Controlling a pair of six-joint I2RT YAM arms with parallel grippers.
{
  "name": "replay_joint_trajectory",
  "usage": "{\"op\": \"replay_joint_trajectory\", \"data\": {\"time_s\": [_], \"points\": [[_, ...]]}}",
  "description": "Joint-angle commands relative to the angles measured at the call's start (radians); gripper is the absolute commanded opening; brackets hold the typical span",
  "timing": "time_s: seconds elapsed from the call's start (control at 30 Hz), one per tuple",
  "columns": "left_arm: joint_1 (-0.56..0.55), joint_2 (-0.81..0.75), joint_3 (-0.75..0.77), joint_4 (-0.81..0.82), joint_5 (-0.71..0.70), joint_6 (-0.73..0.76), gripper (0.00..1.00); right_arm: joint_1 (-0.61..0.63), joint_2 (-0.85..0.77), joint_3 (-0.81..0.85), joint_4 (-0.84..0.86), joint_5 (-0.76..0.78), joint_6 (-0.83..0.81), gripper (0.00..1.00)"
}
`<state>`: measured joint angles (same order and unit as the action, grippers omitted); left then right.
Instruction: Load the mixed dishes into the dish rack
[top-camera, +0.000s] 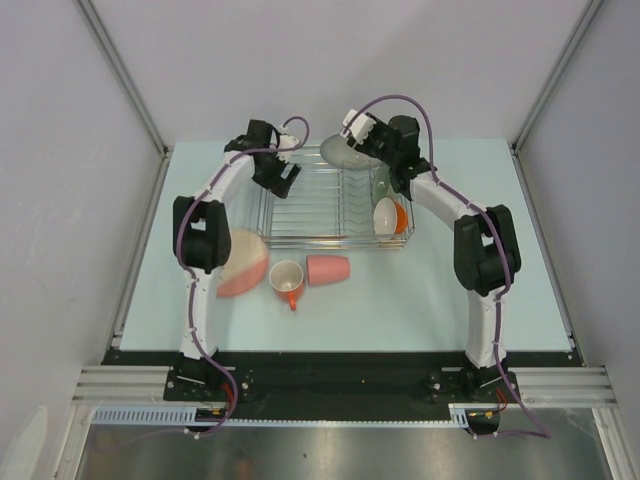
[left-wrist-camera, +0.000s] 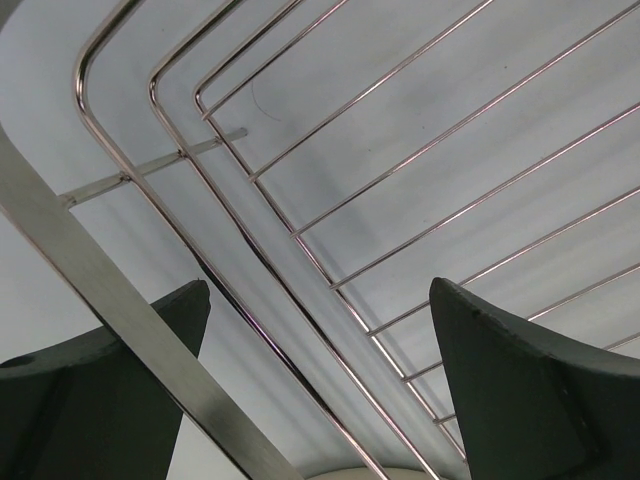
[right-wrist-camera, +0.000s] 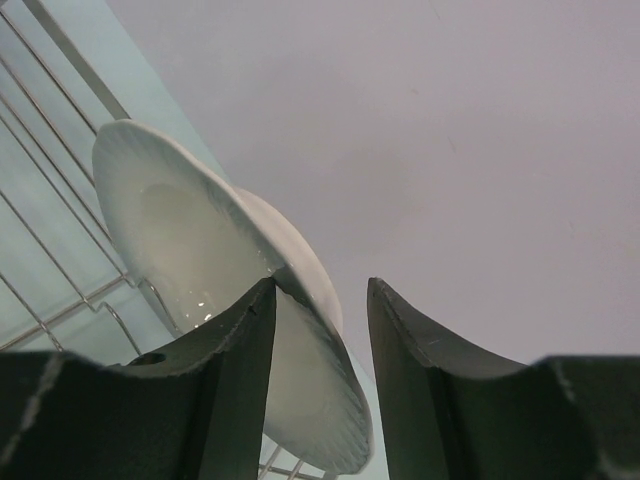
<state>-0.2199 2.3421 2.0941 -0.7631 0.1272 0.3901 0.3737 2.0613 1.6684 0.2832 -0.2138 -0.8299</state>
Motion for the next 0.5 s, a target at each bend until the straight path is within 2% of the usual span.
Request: {"op": "replay_joint_trajectory", "data": {"time_s": [0.0, 0.27, 0.47], "points": [[-0.029, -0.067, -0.017, 0.015, 0.008, 0.041, 0.96, -0.007, 0.011, 0.09, 0.129, 0.027, 0.026, 0.45], [-0.033, -0.089, -0.055, 0.036, 0.002, 0.055, 0.95, -0.006, 0.039, 0.134, 0.113, 0.036, 0.072, 0.46], [-0.039, -0.124, -0.127, 0.079, -0.014, 0.085, 0.95, -0.002, 0.039, 0.194, 0.056, 0.039, 0.132, 0.4]]}}
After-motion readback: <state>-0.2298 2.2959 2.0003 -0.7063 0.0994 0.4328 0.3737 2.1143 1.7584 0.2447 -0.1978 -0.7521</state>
